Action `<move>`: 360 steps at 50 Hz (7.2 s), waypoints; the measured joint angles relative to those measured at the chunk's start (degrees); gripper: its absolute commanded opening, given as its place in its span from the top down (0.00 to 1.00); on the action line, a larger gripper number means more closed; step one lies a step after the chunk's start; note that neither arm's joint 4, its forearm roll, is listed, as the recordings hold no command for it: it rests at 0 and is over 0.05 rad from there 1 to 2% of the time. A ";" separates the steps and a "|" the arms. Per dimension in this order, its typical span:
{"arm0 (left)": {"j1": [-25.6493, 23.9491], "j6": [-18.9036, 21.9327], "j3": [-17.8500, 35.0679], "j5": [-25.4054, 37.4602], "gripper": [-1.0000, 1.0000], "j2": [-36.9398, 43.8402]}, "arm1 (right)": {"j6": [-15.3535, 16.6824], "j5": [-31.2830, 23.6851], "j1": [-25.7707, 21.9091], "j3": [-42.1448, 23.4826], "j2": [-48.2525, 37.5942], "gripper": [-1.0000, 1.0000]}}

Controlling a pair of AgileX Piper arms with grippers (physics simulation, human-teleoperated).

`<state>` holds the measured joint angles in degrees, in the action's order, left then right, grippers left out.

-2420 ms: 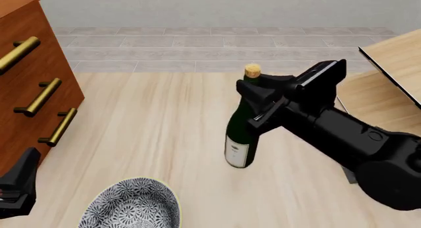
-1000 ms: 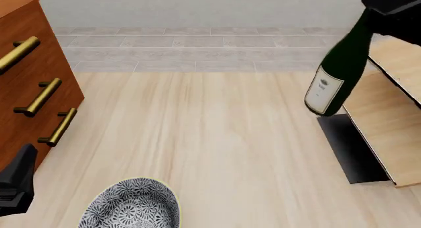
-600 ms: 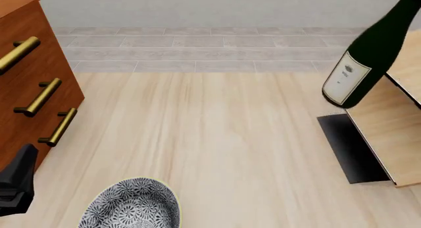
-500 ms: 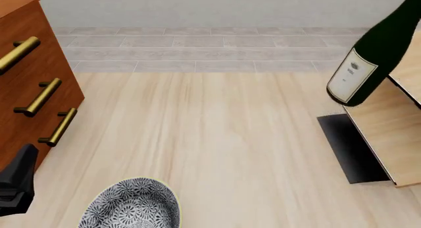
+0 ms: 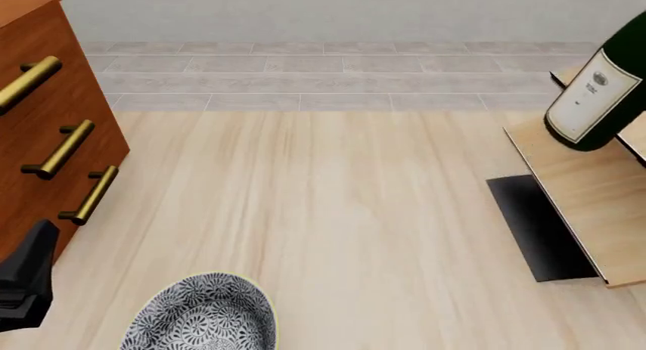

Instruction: Put the wine bottle on the wine rack.

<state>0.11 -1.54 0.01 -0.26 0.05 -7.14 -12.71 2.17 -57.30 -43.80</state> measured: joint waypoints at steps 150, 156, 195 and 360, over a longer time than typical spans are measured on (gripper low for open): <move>1.30 -0.38 0.00 0.83 0.00 -0.04 | -11.02 4.06 25.87 0.61 -9.22 1.00; 1.31 -0.36 0.00 0.79 0.00 -0.04 | -11.05 4.82 27.20 0.17 -10.81 1.00; 0.89 -0.40 0.00 0.75 0.00 -0.04 | -9.17 7.25 33.66 -2.75 -20.32 1.00; 0.83 -0.78 0.00 1.69 0.00 -0.03 | -14.08 2.64 38.42 -10.61 -26.76 0.00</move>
<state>0.94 -2.32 0.00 1.43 0.02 -21.22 -10.07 40.58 -67.91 -70.55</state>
